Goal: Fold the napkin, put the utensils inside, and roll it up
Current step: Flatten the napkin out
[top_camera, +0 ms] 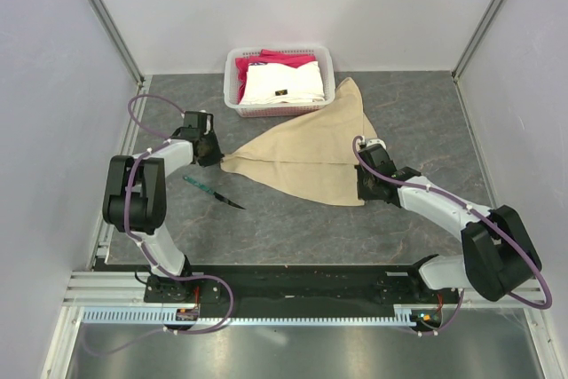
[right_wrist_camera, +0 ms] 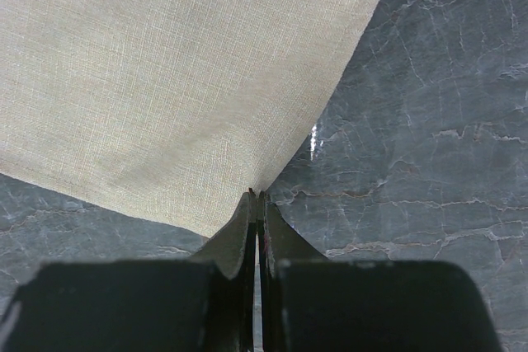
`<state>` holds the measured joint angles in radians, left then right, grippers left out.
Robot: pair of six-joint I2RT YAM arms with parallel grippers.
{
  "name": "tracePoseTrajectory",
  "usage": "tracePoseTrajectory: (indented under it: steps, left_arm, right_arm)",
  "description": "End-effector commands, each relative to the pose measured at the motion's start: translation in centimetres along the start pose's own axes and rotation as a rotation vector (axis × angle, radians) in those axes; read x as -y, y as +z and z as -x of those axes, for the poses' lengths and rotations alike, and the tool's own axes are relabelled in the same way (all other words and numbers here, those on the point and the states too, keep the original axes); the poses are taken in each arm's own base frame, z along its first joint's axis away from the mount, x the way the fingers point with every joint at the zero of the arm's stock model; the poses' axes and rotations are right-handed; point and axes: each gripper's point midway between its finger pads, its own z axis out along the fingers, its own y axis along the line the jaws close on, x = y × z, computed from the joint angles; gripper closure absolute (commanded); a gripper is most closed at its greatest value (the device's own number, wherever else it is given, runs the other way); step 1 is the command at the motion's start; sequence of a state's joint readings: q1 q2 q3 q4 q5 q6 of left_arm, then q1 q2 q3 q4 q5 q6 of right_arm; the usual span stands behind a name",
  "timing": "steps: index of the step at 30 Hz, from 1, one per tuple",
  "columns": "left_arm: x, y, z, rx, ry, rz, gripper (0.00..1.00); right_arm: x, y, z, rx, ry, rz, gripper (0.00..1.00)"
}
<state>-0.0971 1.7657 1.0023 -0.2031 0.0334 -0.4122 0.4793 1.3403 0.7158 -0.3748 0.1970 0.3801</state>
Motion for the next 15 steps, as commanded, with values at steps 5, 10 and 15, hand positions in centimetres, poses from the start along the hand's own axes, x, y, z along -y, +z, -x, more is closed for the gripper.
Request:
tracePoseTrajectory:
  steps: [5,10,15]
  left_arm:
    - [2.2,-2.5,0.7,0.027,0.019,-0.11,0.98]
    - [4.8,-8.3,3.4,0.164,-0.006,-0.235,0.98]
    - [6.9,-14.9,6.2,0.316,-0.013,-0.339,0.98]
  right_arm:
    - [-1.2,-2.5,3.1,0.115,0.007,0.082,1.0]
    - [-1.8,-5.5,5.7,0.214,0.016,0.13,1.0]
    - [-1.9,-11.1,10.1,0.373,0.023,0.169,1.0]
